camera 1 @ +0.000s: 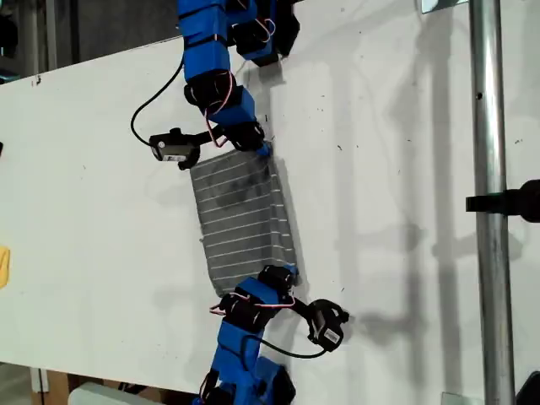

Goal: Grasp corners of a towel and fold twice.

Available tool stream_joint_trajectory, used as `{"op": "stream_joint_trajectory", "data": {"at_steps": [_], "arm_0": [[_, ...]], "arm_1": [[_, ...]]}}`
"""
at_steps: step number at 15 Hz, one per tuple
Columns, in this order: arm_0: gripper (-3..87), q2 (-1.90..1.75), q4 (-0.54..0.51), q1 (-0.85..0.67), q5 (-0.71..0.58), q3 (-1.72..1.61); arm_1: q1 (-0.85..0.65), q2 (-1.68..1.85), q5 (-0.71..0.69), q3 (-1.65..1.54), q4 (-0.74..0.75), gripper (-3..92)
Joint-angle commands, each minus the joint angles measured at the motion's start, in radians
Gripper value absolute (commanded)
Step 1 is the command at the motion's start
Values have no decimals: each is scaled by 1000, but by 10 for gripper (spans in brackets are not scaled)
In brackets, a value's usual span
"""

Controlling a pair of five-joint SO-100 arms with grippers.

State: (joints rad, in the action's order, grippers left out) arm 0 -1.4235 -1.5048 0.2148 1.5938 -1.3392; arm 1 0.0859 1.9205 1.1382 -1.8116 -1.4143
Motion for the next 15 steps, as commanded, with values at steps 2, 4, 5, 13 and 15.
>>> {"op": "stream_joint_trajectory", "data": {"at_steps": [2,4,5,13,15], "arm_0": [[-28,-98,-35,-89,-41,-54],[-28,-144,-74,-215,-124,-129],[-28,-192,-75,-291,-169,-186],[-28,-107,-12,-857,-658,-190],[-28,-110,-66,-891,-727,-89]], "arm_1": [[-189,52,-117,-86,160,-2],[-357,-21,-255,-94,255,-2],[-430,-81,-321,-57,290,-2],[-828,-741,-643,624,348,-2],[-870,-650,-655,618,311,-2]]}}
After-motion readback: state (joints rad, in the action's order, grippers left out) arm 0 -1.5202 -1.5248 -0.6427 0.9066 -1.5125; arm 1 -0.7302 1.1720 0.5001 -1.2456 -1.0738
